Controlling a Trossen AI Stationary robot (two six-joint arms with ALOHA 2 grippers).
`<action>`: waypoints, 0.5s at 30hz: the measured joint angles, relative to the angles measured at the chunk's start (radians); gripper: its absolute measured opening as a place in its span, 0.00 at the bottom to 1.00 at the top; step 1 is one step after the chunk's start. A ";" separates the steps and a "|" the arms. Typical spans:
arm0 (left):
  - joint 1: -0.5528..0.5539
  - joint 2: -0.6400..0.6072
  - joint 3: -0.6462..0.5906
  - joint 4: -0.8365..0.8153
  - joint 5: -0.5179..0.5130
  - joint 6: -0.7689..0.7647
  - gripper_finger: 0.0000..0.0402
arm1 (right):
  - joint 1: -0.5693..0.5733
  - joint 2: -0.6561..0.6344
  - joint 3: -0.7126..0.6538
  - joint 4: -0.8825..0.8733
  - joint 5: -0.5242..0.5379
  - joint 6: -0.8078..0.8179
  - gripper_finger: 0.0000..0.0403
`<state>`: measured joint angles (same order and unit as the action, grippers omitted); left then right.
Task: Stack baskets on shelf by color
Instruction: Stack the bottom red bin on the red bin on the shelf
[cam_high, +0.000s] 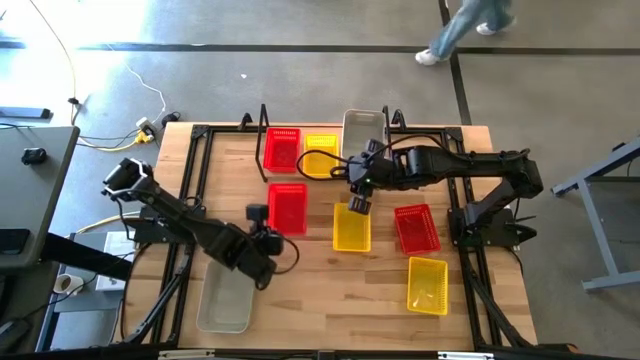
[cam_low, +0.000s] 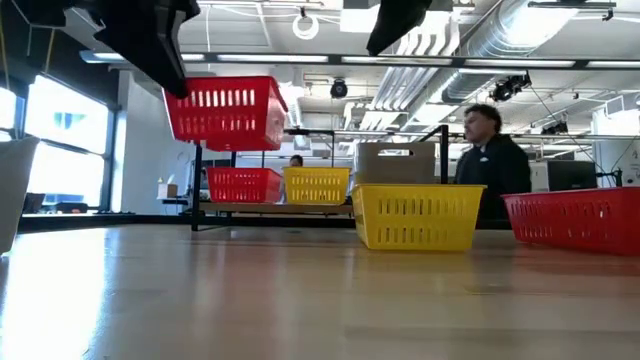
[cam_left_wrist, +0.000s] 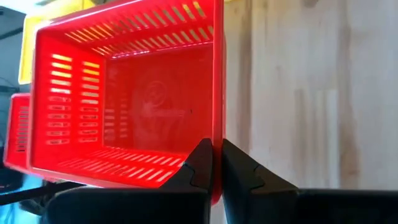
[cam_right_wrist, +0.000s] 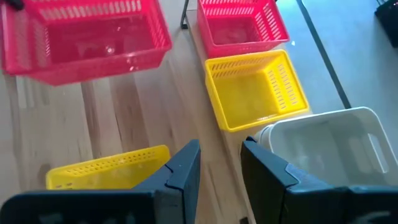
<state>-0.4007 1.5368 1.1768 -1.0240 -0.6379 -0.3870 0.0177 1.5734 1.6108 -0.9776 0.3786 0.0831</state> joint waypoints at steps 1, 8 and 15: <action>0.010 -0.019 -0.014 -0.002 0.003 0.012 0.01 | 0.000 0.000 0.000 0.002 0.000 -0.003 0.26; 0.107 -0.127 -0.086 0.022 0.016 0.148 0.01 | -0.005 0.000 0.000 0.000 0.011 -0.006 0.26; 0.231 -0.196 -0.136 0.061 0.044 0.316 0.01 | -0.005 0.000 0.000 -0.006 0.012 -0.017 0.26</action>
<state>-0.1699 1.3406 1.0409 -0.9635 -0.5943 -0.0711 0.0128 1.5734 1.6108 -0.9833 0.3904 0.0665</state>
